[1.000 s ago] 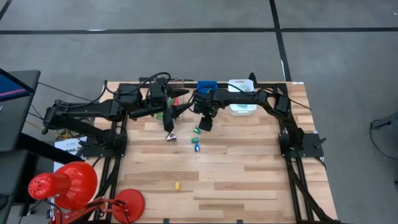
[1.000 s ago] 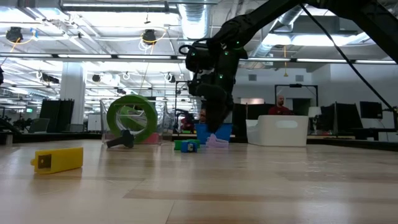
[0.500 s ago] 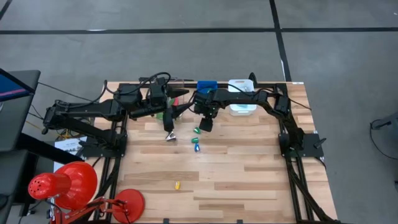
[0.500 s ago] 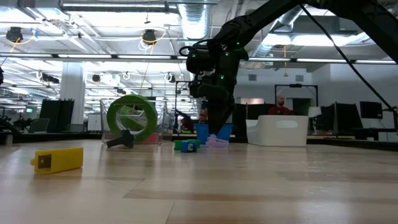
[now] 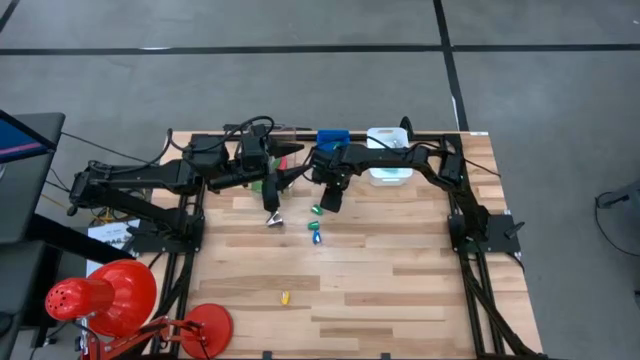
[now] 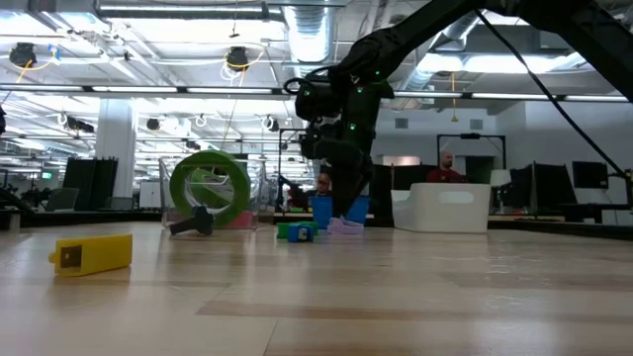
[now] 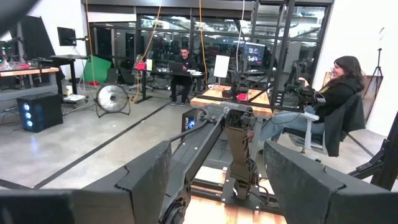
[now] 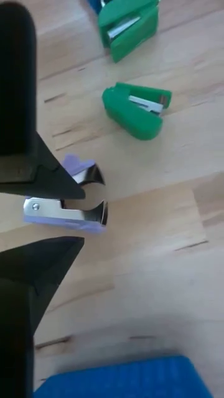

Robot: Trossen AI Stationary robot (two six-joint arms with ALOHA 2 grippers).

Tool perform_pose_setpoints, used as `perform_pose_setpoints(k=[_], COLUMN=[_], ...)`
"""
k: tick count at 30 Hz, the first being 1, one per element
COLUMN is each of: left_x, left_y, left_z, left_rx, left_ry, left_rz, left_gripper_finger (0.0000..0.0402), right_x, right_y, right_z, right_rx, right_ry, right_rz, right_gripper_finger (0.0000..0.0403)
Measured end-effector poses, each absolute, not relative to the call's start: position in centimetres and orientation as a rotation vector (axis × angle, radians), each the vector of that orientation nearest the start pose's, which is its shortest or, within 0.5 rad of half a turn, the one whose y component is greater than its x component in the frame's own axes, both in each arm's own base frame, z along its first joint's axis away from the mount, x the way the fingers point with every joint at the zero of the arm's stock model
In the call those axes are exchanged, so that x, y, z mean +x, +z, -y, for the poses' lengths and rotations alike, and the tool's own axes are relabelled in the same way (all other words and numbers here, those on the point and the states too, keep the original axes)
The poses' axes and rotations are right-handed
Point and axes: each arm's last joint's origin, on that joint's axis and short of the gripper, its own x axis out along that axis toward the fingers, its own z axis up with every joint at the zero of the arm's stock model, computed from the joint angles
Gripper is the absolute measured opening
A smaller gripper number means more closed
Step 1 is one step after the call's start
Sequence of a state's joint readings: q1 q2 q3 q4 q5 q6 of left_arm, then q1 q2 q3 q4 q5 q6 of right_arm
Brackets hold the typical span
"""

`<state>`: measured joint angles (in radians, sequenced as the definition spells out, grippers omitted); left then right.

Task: Pick and place Stapler, Stapler remover, tape
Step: Put the purple stapler remover into the white bin

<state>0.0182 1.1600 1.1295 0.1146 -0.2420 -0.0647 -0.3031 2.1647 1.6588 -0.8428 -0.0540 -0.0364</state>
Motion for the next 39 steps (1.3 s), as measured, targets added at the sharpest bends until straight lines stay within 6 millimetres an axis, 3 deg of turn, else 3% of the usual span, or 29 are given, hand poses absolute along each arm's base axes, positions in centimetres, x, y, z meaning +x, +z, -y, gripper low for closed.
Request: perform_pose_setpoints(k=[14,28,32,39], left_x=[25.7,25.7,25.7,25.7], left_y=[40.6,40.6,40.6,40.6], left_z=[-1.2,-1.2,-1.2,-1.2], left_rx=[-0.074,-0.074,-0.074,-0.074], left_ry=[0.257,0.257,0.257,0.257], left_rz=[0.092,0.092,0.092,0.092], left_gripper_finger=[0.0245,0.0245,0.0245,0.0245], right_x=[41.3,41.1,40.7,39.4], right_y=[16.2,16.3,17.4,21.4], right_z=[12.7,12.6,12.5,12.1], right_rx=[0.210,0.211,0.210,0.199], right_ry=[-0.188,-0.185,-0.185,-0.189], right_rz=[-1.338,-1.351,-1.349,-1.294], right_gripper_finger=[0.0008,0.0001,0.0001,0.0000])
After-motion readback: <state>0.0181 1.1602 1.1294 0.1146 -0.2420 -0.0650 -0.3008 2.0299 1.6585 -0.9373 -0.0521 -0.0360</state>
